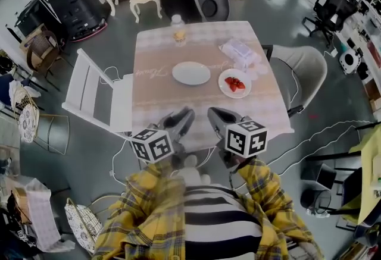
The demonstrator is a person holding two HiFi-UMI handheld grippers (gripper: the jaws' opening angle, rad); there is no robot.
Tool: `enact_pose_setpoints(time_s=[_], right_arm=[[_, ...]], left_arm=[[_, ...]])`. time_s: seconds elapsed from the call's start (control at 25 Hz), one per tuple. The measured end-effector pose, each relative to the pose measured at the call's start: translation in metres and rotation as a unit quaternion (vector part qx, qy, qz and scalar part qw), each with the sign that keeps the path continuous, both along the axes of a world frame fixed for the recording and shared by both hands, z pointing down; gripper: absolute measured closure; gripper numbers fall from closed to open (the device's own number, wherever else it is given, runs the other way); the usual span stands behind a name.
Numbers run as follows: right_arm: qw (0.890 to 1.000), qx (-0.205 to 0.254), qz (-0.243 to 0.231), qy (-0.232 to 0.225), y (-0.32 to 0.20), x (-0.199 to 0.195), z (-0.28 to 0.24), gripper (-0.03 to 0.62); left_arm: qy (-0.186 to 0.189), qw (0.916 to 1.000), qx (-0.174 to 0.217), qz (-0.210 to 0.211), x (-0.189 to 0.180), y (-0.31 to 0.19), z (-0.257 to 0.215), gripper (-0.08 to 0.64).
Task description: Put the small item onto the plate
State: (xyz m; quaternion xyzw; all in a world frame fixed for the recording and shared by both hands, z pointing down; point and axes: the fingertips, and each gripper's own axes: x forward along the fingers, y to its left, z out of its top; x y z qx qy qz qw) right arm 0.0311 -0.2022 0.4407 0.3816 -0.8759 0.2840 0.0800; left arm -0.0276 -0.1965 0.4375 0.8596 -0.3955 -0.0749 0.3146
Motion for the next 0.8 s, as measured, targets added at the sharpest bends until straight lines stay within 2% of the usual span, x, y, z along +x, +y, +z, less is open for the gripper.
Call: enact_pose_setpoints(time_s=[0.28, 0.8], right_arm=[[1.0, -0.009, -0.012, 0.006, -0.029, -0.005, 0.002, 0.591], [0.998, -0.043, -0.004, 0.048, -0.11, -0.031, 0.038, 0.591]], left_arm=[[0.011, 0.9999, -0.002, -0.013, 0.014, -0.046, -0.002, 0.468], [-0.016, 0.9991, -0.036, -0.017, -0.016, -0.131, 0.039, 0.468]])
